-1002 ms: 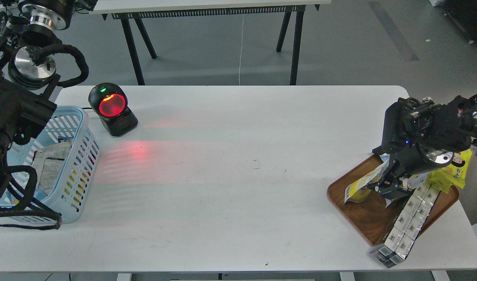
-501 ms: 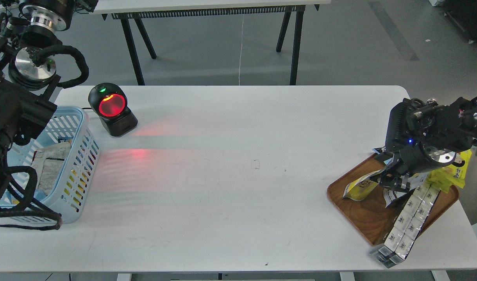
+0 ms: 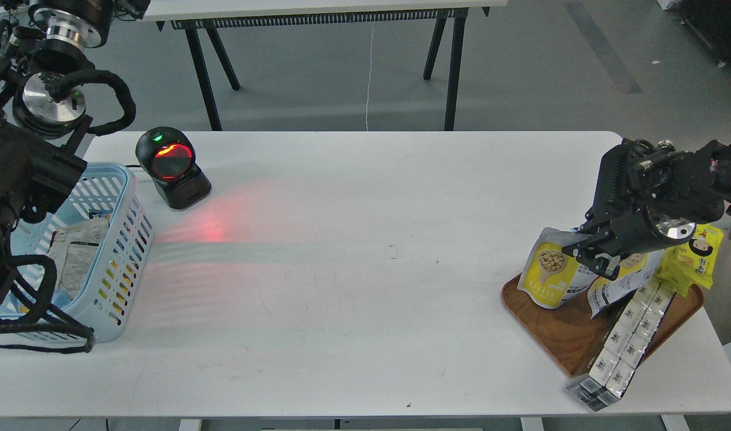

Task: Scan snack and place in basket
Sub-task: 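Grasp the yellow snack packet with the right gripper and lift it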

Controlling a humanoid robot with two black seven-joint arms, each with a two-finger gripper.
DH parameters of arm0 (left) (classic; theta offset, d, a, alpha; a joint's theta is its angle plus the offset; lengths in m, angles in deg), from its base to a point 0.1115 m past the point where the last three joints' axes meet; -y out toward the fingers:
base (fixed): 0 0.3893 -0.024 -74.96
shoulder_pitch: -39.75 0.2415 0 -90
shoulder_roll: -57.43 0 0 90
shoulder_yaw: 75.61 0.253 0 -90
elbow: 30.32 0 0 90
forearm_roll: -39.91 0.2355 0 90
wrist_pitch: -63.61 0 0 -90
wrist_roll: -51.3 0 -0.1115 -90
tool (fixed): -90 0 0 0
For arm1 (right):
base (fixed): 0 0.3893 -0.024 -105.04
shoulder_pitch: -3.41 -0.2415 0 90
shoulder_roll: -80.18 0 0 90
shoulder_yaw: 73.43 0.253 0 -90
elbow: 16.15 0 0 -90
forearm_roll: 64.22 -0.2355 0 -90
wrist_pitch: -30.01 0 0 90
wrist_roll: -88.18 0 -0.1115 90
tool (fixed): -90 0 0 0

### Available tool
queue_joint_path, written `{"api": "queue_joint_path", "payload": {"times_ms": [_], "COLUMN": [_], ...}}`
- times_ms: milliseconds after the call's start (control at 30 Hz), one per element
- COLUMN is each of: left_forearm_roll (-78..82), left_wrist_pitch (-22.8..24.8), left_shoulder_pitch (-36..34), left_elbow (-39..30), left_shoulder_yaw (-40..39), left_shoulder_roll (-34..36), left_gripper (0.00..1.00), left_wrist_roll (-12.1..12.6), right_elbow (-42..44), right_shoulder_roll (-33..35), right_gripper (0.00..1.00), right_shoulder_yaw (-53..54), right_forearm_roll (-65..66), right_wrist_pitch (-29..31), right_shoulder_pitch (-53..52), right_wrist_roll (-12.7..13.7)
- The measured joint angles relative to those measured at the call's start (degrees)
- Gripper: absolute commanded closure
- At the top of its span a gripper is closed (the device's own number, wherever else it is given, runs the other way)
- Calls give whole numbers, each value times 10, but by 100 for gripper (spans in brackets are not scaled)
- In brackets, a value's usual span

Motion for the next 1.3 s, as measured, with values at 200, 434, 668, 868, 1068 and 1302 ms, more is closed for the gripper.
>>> {"api": "queue_joint_path", "payload": {"times_ms": [200, 434, 668, 868, 1068, 1302], "left_forearm_roll": [0, 0, 0, 0, 0, 1], "left_wrist_pitch": [0, 0, 0, 0, 0, 0], "left_shoulder_pitch": [-1, -1, -2, -2, -1, -1], "left_elbow": [0, 0, 0, 0, 0, 0], "left_shoulder_yaw": [1, 2, 3, 3, 4, 4], "left_shoulder_roll": [2, 3, 3, 2, 1, 1], "left_gripper": [0, 0, 0, 0, 0, 0], "left_wrist_roll": [0, 1, 1, 1, 1, 1], "right_elbow": [-1, -7, -16, -35, -37, -34], "right_shoulder_roll": [5, 5, 8, -1, -40, -99], "right_gripper": [100, 100, 100, 100, 100, 100], "right_shoulder_yaw": [2, 3, 31, 92, 119, 140], "right_forearm_roll": [0, 0, 0, 0, 0, 0], "right_wrist_pitch": [0, 0, 3, 8, 17, 18], "right_shoulder_pitch": [3, -1, -25, -29, -38, -39], "right_wrist_roll": [0, 0, 0, 0, 0, 0]}}
